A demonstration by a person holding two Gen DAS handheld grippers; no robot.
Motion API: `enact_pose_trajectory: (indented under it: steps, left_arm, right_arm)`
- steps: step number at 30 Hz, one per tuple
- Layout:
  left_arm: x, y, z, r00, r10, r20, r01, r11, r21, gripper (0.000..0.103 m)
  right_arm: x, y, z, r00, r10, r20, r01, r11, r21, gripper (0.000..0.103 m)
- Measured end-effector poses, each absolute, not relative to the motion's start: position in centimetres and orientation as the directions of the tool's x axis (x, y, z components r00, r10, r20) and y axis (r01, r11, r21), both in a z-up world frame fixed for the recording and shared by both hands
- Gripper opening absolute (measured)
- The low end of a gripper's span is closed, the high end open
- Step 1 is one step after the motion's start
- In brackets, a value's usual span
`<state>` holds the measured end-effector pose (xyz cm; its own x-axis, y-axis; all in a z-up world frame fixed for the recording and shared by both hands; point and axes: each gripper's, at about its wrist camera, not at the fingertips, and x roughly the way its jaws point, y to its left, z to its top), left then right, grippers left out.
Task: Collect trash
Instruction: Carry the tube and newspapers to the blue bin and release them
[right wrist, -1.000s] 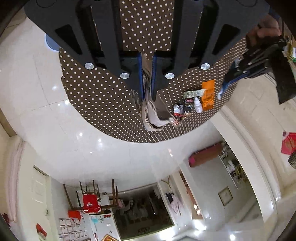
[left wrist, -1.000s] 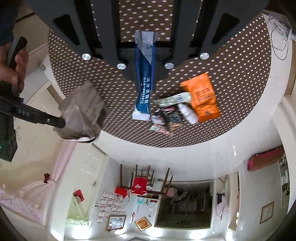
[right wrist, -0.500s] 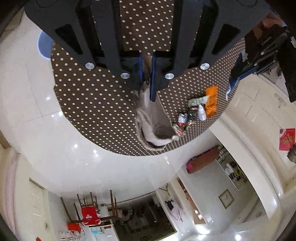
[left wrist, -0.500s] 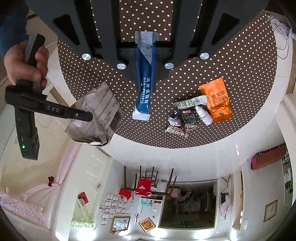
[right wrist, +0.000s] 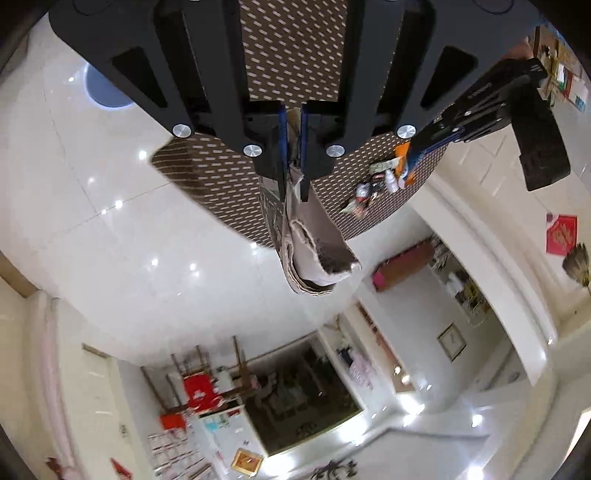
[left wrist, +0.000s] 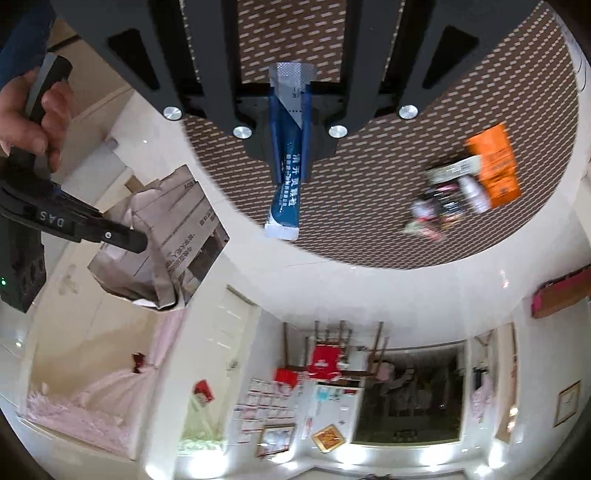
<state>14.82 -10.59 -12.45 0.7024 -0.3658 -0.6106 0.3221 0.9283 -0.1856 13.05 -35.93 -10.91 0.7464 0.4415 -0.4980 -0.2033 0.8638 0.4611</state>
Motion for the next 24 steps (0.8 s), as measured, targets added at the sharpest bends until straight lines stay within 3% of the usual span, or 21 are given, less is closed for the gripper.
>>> enact_pose_trajectory:
  steps: [10, 17, 24]
  left_arm:
    - [14.9, -22.1, -12.7, 0.622, -0.485, -0.615, 0.495, 0.852, -0.171, 0.010]
    - [15.7, -30.5, -17.0, 0.491, -0.509, -0.707, 0.579, 0.797, -0.172, 0.010]
    - [17.1, -36.1, -22.9, 0.365, -0.450, -0.815, 0.618, 0.772, -0.150, 0.010]
  right_arm:
    - [7.2, -47.0, -11.1, 0.823, 0.266, -0.502, -0.001, 0.884, 0.467, 0.005]
    - [5.3, -53.0, -16.5, 0.783, 0.181, -0.596, 0.178, 0.852, 0.493, 0.005]
    - [5.4, -56.4, -22.9, 0.703, 0.196, -0.684, 0.287, 0.802, 0.524, 0.005]
